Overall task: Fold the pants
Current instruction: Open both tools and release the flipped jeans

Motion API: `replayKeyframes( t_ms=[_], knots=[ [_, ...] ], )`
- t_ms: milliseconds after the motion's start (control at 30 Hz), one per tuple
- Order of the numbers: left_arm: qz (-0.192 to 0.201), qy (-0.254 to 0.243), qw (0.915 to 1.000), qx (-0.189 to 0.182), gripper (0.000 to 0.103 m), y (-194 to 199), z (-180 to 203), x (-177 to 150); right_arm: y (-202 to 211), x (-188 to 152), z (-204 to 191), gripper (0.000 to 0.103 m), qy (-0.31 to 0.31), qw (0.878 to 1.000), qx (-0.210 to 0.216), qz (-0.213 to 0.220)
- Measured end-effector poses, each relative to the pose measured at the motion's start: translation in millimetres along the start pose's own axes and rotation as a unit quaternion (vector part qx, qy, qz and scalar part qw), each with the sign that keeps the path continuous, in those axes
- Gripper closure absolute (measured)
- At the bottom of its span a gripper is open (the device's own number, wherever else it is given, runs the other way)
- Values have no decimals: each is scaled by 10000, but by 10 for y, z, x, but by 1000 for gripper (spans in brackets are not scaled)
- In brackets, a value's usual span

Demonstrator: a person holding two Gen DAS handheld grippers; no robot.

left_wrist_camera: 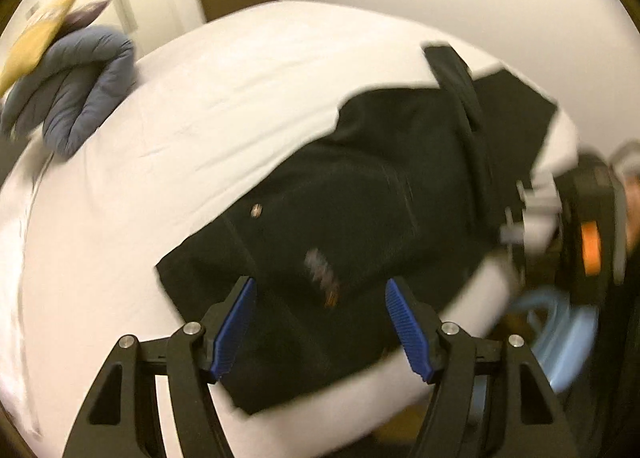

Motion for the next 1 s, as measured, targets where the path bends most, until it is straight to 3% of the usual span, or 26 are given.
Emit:
replayKeyframes(
  t_ms=[133, 267, 333, 400, 533, 633, 700, 767, 800, 900, 967, 1000],
  knots=[
    [-26, 638, 9978, -163, 35, -472, 252, 207, -41, -9, 96, 93, -547, 9982, 159, 166],
    [-731, 962, 9925, -194, 37, -1093, 518, 196, 53, -87, 267, 86, -1312, 9884, 608, 462],
    [-597, 1009, 9931, -91, 36, -1125, 562, 166, 140, -183, 355, 57, -1792, 9762, 1039, 644],
    [-655, 1151, 9910, -195, 36, -1099, 527, 170, 298, -326, 492, 43, -2452, 9526, 1492, 1008],
    [-567, 1313, 9895, -186, 49, -898, 508, 302, 469, -498, 842, 42, -3357, 9118, 1872, 1446],
    [-185, 1682, 9847, -418, 49, -747, 495, 537, 375, -587, 1277, 42, -4140, 8602, 2443, 1702],
    [-103, 1824, 9816, -563, 48, -774, 573, 663, 214, -662, 1629, 42, -4723, 8157, 2752, 1893],
    [-131, 1937, 9787, -664, 48, -892, 677, 755, 60, -720, 1845, 42, -5049, 7850, 2969, 2018],
    [-192, 1998, 9770, -719, 48, -945, 678, 728, -80, -737, 1969, 42, -5198, 7724, 3057, 1993],
    [-544, 2216, 9707, -752, 49, -1268, 728, 555, -473, -878, 2128, 42, -5595, 7500, 3092, 1697],
    [-442, 2237, 9705, -781, 48, -1266, 721, 503, -835, -1094, 2133, 49, -6015, 7250, 3171, 1099],
    [-452, 2232, 9705, -793, 48, -1278, 719, 470, -872, -1228, 2146, 49, -6138, 7060, 3318, 1212]
  ],
)
Point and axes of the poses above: each gripper's, at about its wrist camera, not at the fingertips, and y roughly against the way its jaws point, z to its right, x to its top, the point moved 2 cm from there along -y, roughly the way its jaws point, and after that the axes turned 8 degrees about x, right-handed, at the moved point
